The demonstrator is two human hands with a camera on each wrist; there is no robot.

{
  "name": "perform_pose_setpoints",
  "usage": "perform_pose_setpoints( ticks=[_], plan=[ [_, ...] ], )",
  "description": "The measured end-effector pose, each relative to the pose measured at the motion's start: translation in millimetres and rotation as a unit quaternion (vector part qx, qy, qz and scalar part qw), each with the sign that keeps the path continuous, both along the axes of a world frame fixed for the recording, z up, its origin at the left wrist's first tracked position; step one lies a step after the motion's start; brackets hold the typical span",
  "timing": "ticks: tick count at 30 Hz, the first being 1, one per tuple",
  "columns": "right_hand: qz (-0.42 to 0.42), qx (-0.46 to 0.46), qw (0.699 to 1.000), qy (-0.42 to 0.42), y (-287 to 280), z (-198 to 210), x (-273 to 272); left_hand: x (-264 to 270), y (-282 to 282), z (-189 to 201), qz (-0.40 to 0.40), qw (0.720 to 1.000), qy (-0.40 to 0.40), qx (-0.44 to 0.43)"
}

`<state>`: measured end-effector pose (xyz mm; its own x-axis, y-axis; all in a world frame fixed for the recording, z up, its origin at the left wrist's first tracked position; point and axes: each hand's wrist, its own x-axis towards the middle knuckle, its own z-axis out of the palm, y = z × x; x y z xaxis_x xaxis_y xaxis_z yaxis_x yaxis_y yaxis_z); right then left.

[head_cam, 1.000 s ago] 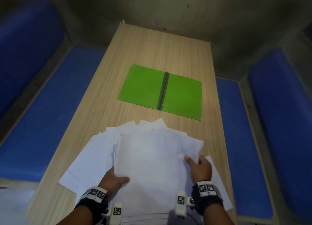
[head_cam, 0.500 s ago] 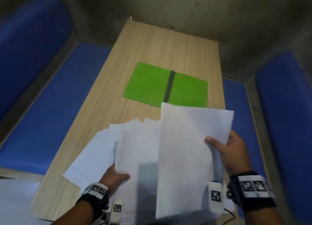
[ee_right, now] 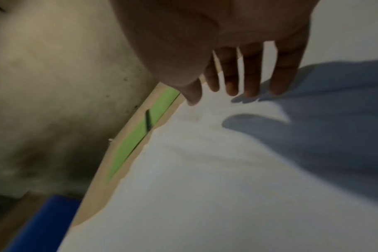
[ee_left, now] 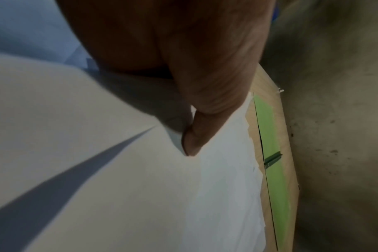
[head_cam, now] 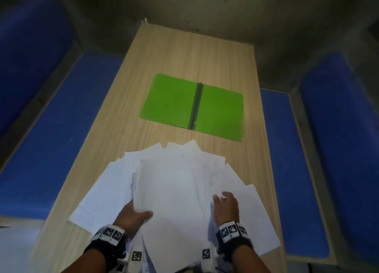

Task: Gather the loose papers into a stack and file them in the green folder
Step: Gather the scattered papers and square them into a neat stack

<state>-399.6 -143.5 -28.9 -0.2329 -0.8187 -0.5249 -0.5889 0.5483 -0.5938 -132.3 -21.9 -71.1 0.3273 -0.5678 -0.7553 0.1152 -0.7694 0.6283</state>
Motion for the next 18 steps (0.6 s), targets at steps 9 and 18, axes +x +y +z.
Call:
perform_pose_setpoints(
  ticks=[9,18],
  plan=[
    [0.045,0.182,0.982,-0.016,57,-6,-80,-2,7,-15,0.068,0.992,0.100,-0.033],
    [-0.066,-0.114,0.991,0.004,37,62,-76,-9,4,-8,0.104,0.989,0.090,-0.051]
  ],
)
